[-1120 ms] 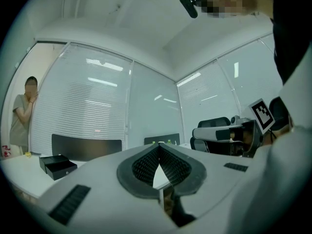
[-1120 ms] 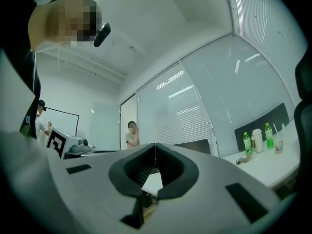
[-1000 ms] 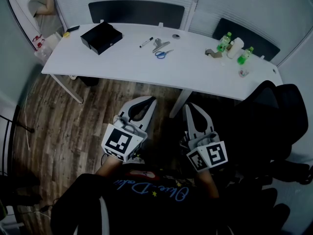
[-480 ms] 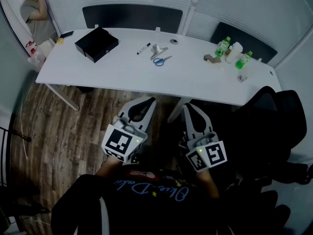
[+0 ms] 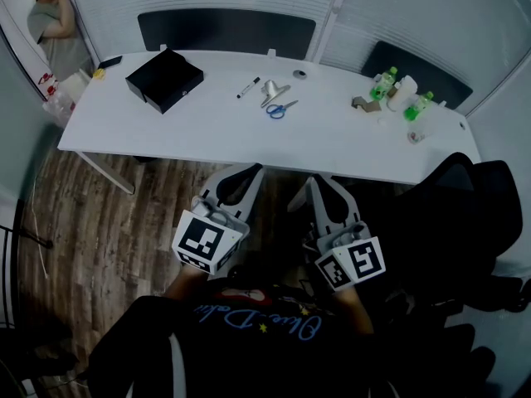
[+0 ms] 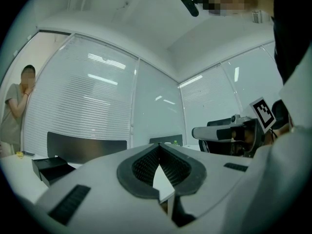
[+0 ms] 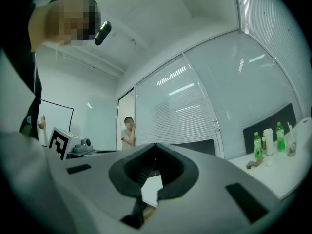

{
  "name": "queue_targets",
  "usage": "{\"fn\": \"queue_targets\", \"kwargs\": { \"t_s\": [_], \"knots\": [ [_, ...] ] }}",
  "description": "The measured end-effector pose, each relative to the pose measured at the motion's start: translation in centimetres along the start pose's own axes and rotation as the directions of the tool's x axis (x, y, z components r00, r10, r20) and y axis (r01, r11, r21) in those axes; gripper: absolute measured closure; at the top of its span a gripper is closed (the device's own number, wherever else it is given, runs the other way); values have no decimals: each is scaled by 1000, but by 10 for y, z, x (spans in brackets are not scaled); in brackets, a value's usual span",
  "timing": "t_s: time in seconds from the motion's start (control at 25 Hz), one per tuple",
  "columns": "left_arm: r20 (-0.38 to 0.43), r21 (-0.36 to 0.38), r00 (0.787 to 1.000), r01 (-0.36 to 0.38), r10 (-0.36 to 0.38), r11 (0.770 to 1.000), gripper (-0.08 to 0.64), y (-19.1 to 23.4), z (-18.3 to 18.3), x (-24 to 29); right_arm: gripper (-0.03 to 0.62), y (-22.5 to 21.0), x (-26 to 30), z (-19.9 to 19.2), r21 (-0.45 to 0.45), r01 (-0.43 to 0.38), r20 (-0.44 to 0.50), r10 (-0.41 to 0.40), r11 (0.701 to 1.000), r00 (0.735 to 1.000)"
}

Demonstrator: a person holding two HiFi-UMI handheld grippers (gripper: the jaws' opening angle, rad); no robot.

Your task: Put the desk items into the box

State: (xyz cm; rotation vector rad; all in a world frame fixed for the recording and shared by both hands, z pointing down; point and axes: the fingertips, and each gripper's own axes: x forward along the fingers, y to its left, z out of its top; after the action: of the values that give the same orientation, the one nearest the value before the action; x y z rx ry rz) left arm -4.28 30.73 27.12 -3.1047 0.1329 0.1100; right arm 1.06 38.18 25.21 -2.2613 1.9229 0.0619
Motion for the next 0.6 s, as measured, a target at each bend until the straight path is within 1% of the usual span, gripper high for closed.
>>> {"fn": "queue_targets", "kwargs": {
  "t_s": [0.28,0.6],
  "knots": [
    [6,5,1000,7,-7,1000,552,29,-2,-1,581,8,28,-5,-15,5,-3,-5,1000,1000],
    [1,-17,1000,2,-2,1000,552,51,-9,-6,581,14,41,-13,-12,13,-20,-13,1000,1000]
  ]
}}
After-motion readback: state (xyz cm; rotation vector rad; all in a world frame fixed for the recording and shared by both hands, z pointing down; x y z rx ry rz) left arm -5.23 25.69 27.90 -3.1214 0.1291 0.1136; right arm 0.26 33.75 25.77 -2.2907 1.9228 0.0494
